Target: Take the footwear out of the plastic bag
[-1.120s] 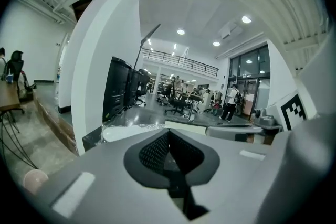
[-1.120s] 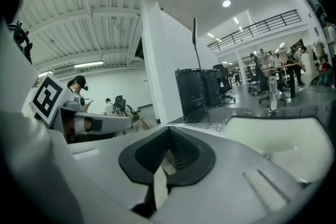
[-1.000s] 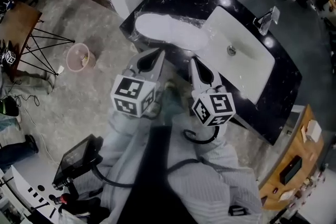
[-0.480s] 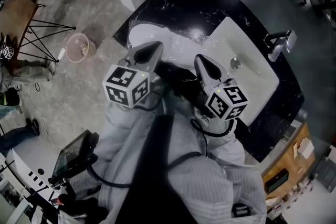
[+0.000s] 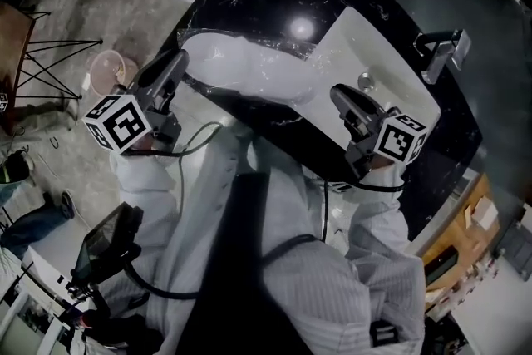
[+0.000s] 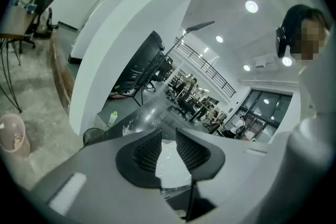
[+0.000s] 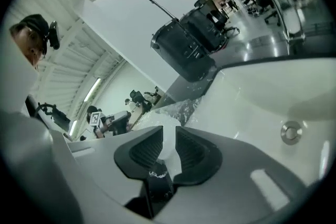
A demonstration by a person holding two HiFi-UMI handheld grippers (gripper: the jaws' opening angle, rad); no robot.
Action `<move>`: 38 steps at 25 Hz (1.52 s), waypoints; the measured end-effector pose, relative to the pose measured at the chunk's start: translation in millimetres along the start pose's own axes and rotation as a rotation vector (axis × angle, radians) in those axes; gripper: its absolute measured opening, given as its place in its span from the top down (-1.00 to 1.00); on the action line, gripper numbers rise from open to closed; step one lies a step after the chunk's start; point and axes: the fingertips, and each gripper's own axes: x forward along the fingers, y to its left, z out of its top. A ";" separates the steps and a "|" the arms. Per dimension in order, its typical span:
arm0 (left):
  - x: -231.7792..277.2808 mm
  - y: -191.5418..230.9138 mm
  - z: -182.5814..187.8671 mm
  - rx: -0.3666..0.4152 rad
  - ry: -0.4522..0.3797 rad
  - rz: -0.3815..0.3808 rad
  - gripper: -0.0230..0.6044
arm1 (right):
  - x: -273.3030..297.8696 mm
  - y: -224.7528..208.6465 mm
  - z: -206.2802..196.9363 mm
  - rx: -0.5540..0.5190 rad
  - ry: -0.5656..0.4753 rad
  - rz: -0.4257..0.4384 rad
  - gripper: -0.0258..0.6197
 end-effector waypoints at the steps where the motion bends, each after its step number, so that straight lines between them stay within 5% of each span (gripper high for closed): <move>1: -3.3 6.2 -0.1 -0.020 0.012 -0.011 0.63 | 3.1 -3.7 -4.9 0.035 0.027 0.028 0.65; 7: -12.4 31.8 -10.0 -0.117 0.106 -0.103 0.18 | 23.5 -19.3 -22.8 0.138 0.165 0.128 0.59; 19: 7.4 64.2 -53.0 -0.089 0.381 -0.086 0.20 | 36.1 -20.4 -32.8 0.221 0.266 0.307 0.59; 23: 13.3 57.7 -54.0 -0.089 0.417 -0.121 0.21 | 34.2 -12.4 -27.5 0.228 0.254 0.422 0.49; 32: 19.3 45.4 -60.7 -0.093 0.465 -0.185 0.25 | 58.6 5.2 -32.1 0.250 0.329 0.521 0.49; 38: 9.6 31.0 -52.7 -0.115 0.425 -0.234 0.34 | 51.2 21.7 -29.1 0.262 0.309 0.605 0.47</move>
